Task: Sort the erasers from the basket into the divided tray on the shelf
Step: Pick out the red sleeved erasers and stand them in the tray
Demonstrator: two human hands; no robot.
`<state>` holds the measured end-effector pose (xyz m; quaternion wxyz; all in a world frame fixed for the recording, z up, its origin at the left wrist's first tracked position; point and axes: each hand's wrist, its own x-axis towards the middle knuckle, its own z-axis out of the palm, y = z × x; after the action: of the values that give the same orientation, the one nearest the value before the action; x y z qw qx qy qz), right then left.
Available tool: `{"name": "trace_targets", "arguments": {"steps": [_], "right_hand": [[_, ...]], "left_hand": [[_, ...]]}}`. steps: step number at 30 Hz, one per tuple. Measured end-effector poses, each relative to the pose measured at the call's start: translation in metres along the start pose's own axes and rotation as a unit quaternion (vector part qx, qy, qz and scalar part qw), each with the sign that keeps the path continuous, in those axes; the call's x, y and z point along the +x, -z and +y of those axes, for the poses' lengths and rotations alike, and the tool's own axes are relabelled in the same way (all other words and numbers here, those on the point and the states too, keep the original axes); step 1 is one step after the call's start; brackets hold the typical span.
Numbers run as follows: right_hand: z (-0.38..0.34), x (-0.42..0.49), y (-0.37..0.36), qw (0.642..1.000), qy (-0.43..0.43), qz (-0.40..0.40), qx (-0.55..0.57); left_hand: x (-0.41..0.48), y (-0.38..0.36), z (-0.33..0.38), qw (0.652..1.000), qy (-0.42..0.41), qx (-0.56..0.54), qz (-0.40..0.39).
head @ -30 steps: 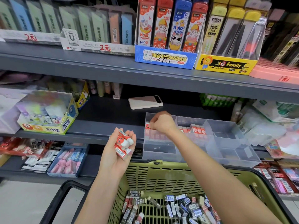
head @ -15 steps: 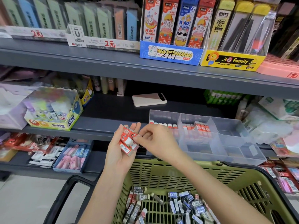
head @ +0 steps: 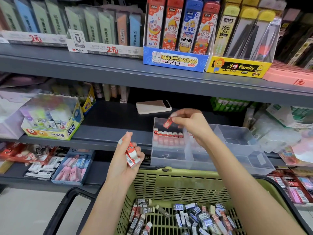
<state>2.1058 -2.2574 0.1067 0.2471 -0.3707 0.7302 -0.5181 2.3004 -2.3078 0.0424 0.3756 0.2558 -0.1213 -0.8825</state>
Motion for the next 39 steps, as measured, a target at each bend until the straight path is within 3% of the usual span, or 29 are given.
{"name": "trace_targets", "arguments": {"steps": [7, 12, 15, 17, 21, 23, 27, 31, 33, 35, 39], "right_hand": [[0.011, 0.028, -0.015, 0.976, -0.118, -0.112, -0.142], [0.013, 0.034, -0.034, 0.954, -0.106, -0.121, -0.254], [0.017, 0.030, -0.040, 0.917, -0.068, -0.108, -0.379], [0.018, 0.027, -0.040, 0.913, -0.062, -0.109, -0.389], [0.005, 0.004, -0.039, 0.956, 0.032, -0.016, -0.290], [-0.005, -0.020, -0.044, 0.974, 0.064, -0.020, -0.215], [-0.014, -0.068, -0.069, 0.954, 0.054, -0.088, -0.280], [-0.014, -0.082, -0.081, 0.955, 0.054, -0.057, -0.286], [-0.014, -0.084, -0.080, 0.983, 0.030, -0.043, -0.174], [-0.015, -0.085, -0.075, 0.999, -0.013, -0.028, 0.009], [-0.014, -0.061, -0.039, 0.981, -0.045, 0.044, 0.183]], "left_hand": [[0.003, -0.001, 0.000, 1.000, -0.015, 0.024, 0.006], [0.003, 0.001, 0.000, 1.000, -0.002, 0.008, 0.015], [0.001, 0.001, 0.000, 1.000, -0.002, -0.003, 0.017], [0.000, 0.000, 0.000, 1.000, 0.000, -0.010, 0.014], [0.000, -0.001, 0.000, 0.999, -0.005, -0.043, 0.004], [0.001, 0.000, 0.000, 0.998, -0.016, -0.053, 0.004], [0.004, 0.002, -0.002, 0.996, -0.080, 0.033, 0.006], [0.001, 0.003, -0.003, 0.984, -0.140, 0.113, -0.005], [-0.001, 0.003, -0.002, 0.979, -0.160, 0.126, -0.018], [-0.002, 0.001, -0.003, 0.976, -0.168, 0.139, -0.029], [-0.006, -0.003, -0.007, 0.987, -0.115, 0.105, -0.034]]}}
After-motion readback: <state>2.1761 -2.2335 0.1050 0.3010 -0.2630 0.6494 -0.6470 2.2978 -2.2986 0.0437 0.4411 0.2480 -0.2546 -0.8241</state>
